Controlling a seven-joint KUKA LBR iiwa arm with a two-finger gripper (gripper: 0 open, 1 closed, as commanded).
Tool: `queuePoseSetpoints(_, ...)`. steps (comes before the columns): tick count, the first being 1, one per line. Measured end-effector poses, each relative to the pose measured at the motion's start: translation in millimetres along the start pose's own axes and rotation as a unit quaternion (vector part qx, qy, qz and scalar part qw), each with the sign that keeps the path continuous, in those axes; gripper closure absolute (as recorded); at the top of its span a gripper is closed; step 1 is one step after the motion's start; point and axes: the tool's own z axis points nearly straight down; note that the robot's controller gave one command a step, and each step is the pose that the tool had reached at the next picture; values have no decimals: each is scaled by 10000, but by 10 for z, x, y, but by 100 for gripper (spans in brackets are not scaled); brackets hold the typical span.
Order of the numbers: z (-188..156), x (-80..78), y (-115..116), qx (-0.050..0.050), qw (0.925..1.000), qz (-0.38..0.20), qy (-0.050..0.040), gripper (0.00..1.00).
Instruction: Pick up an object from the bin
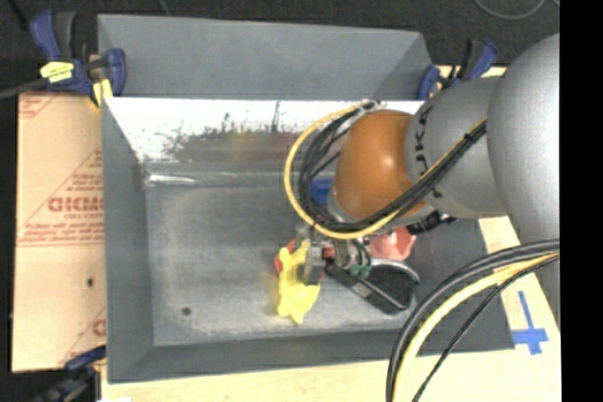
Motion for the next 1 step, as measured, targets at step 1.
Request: queuePoseSetpoints(1, 0, 0, 0, 0, 10000, -3, 0, 100)
